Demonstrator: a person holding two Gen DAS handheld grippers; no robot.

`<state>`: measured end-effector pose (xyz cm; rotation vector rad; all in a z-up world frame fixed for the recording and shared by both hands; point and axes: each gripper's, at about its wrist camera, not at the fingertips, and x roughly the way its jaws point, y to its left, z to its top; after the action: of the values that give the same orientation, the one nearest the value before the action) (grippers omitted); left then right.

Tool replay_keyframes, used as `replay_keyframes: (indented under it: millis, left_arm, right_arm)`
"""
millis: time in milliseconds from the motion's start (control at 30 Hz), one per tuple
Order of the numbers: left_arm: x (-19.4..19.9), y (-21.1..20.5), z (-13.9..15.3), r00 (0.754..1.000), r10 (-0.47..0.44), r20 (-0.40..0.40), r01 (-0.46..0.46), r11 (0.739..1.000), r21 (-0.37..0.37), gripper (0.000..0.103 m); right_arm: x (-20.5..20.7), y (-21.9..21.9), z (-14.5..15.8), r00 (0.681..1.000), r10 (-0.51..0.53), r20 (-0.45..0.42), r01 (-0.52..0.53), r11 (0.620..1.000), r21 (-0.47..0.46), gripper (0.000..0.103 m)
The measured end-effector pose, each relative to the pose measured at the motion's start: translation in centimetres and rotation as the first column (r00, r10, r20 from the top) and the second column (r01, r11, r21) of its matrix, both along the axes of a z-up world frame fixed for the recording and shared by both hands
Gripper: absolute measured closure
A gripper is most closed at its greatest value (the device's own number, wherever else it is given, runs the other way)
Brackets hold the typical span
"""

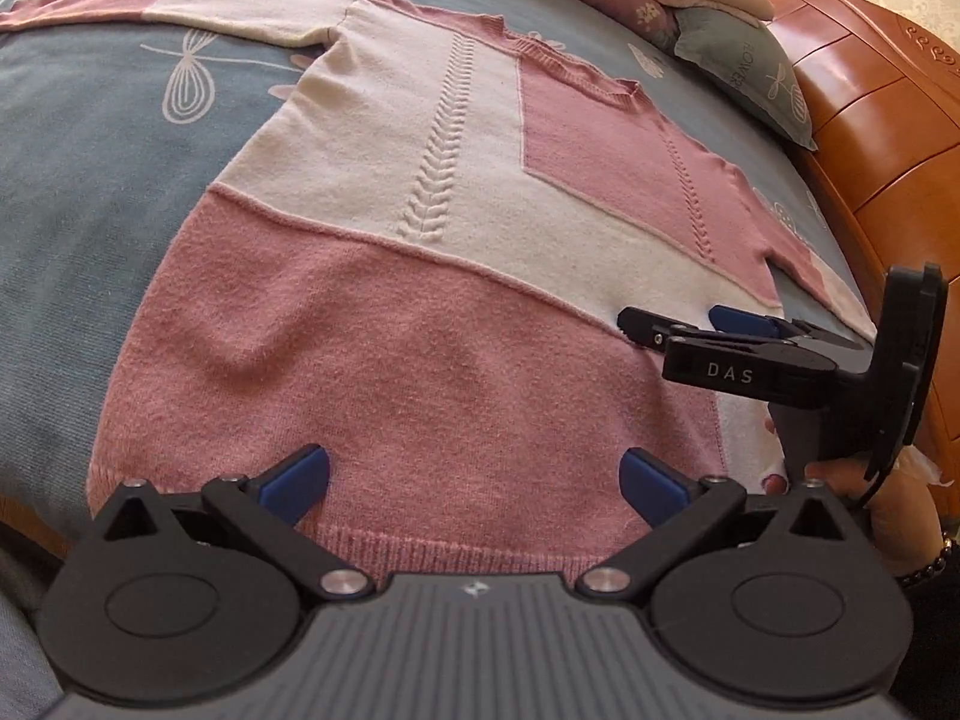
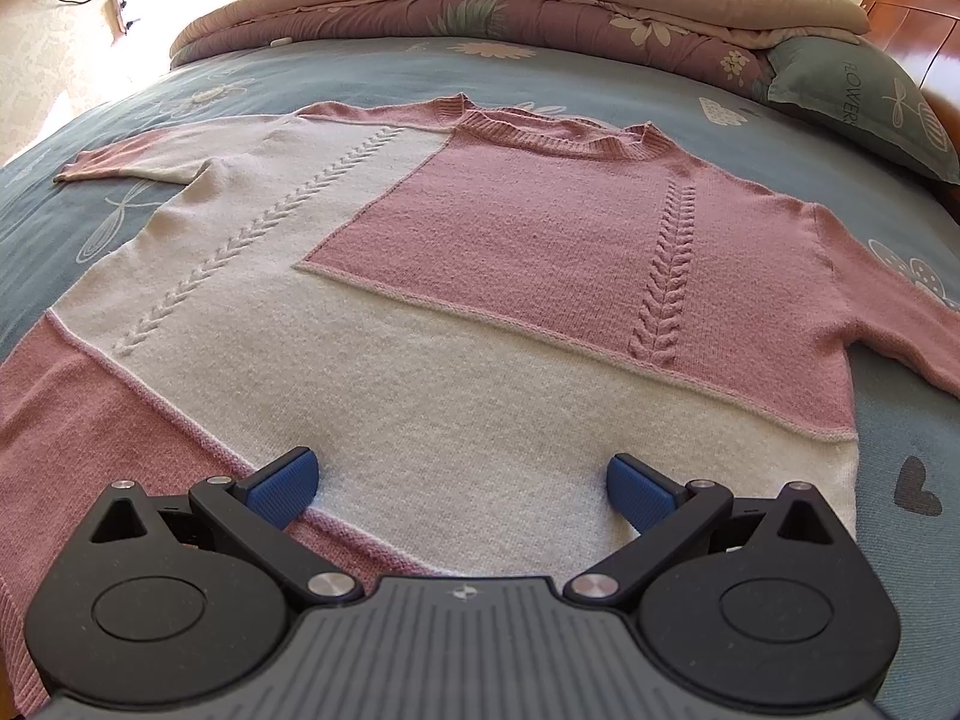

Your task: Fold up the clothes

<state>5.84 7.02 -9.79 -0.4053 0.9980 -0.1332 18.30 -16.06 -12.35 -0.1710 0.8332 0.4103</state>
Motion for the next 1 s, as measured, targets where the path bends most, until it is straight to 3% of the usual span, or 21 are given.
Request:
replay_keyframes:
  millis: [600,867,1000]
  left_arm:
    - [-0.2,0.8,-0.4,1.000,0.005,0.015,-0.004,0.999,-0.050,0.001]
    - [1.3,0.5,0.3,0.999,-0.035,0.013,0.035,0.999,0.000,0.001]
    - [3.9,0.6,1.6,0.997,-0.052,0.048,0.050,0.998,0.044,0.001]
  right_arm:
    - [-0.2,-0.2,-0.1,1.000,0.008,0.012,-0.008,1.000,0.010,0.000]
    - [-0.3,-0.1,-0.1,1.000,-0.001,0.014,0.001,1.000,0.005,0.000]
    - [-0.3,-0.1,0.0,1.000,-0.005,0.011,0.005,1.000,0.003,0.000]
